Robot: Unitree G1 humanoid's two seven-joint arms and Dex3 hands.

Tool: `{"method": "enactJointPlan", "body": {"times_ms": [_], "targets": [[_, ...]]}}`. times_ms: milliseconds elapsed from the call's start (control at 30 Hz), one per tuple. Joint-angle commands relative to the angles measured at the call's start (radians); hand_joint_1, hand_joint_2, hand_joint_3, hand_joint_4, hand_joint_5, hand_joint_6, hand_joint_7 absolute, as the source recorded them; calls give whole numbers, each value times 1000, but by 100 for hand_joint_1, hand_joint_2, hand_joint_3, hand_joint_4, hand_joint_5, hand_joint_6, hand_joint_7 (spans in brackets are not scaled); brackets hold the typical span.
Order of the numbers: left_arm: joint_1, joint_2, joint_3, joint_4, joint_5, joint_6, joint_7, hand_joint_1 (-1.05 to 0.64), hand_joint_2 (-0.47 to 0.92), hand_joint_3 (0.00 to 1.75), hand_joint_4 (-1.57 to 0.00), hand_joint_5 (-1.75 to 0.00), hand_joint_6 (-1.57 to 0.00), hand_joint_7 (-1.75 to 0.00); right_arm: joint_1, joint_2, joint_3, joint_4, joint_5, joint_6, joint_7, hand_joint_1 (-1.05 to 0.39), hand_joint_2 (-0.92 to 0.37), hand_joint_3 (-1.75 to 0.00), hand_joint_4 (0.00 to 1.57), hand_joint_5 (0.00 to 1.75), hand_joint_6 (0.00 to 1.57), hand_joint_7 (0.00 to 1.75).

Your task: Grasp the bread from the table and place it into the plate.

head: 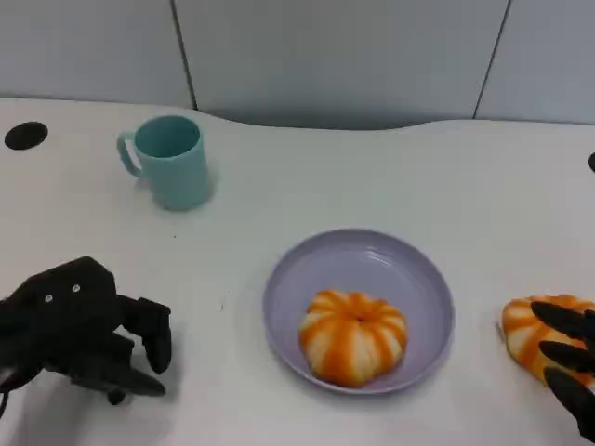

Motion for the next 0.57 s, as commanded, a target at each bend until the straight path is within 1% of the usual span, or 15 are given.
{"method": "enactJointPlan", "body": {"times_ms": [33, 100, 167, 233, 400, 467, 567], "targets": [[7, -11, -3, 5, 31, 0, 67, -38, 92, 3, -54, -175, -49, -169, -7, -19, -19, 7, 23, -14, 5, -39, -92, -33, 95, 0, 81, 1], [74, -59, 50, -47, -17, 26, 147, -37, 92, 5, -58, -175, -48, -172, -8, -18, -19, 6, 26, -10, 7, -39, -92, -33, 94, 0, 81, 1], [158, -117, 109, -134, -70, 89, 232, -38, 92, 9, -62, -175, -48, -174, -12, -24, -18, 9, 20, -14, 5, -39, -92, -33, 93, 0, 80, 0], [193, -143, 131, -192, -92, 149, 266, -42, 92, 11, -63, -175, -49, -174, -16, -24, -18, 14, 22, -16, 5, -39, -92, -33, 93, 0, 80, 0], [213, -149, 138, -230, -100, 152, 272, -49, 92, 9, -64, -175, -51, -175, -13, -28, -14, 17, 8, -29, 2, -38, -92, -34, 93, 0, 80, 0], [222, -150, 143, -240, -108, 156, 265, -48, 92, 11, -63, -175, -50, -174, -10, -27, -13, 16, 11, -31, 4, -38, -92, -34, 93, 0, 80, 0], [253, -155, 151, -302, -118, 201, 272, -45, 92, 13, -62, -175, -48, -172, -6, -17, -12, 5, 20, -21, 3, -39, -92, -33, 94, 1, 81, 1]]}}
